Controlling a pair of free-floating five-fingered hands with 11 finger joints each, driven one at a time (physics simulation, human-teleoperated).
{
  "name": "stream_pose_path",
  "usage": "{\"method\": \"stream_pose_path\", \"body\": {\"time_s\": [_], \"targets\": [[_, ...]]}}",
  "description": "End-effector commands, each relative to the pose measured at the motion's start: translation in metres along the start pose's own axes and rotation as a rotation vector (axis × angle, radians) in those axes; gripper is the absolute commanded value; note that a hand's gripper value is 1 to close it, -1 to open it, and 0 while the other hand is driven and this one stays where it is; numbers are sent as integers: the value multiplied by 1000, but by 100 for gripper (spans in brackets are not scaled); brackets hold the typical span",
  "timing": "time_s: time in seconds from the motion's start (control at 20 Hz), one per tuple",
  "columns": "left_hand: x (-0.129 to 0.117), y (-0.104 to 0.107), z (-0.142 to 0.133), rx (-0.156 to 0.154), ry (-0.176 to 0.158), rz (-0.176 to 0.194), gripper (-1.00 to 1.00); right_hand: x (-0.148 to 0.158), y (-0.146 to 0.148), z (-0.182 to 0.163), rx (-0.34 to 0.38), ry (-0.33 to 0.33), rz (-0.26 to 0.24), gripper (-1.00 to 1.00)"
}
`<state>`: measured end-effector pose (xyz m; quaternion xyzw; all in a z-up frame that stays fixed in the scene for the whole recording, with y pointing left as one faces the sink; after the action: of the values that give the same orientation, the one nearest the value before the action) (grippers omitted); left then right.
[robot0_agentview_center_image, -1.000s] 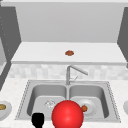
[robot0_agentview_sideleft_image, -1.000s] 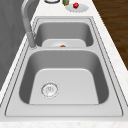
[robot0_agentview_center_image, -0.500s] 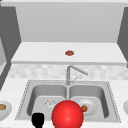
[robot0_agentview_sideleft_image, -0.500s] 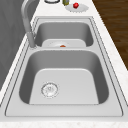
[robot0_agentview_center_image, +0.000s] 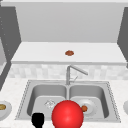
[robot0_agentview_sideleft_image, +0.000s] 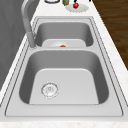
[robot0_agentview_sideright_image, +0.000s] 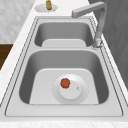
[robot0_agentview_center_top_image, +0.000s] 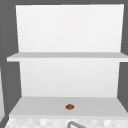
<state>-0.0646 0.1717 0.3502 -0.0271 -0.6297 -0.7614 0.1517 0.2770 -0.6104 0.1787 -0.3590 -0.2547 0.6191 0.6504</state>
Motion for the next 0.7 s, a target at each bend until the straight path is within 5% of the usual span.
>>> {"method": "stream_pose_path", "body": {"time_s": [0.0,0.65], "targets": [[0,0,0,0,0,0,0,-1,11,-15,-1,-10,8,-100],[0,0,0,0,0,0,0,-37,25,-43,-15,-70,-18,-100]]}}
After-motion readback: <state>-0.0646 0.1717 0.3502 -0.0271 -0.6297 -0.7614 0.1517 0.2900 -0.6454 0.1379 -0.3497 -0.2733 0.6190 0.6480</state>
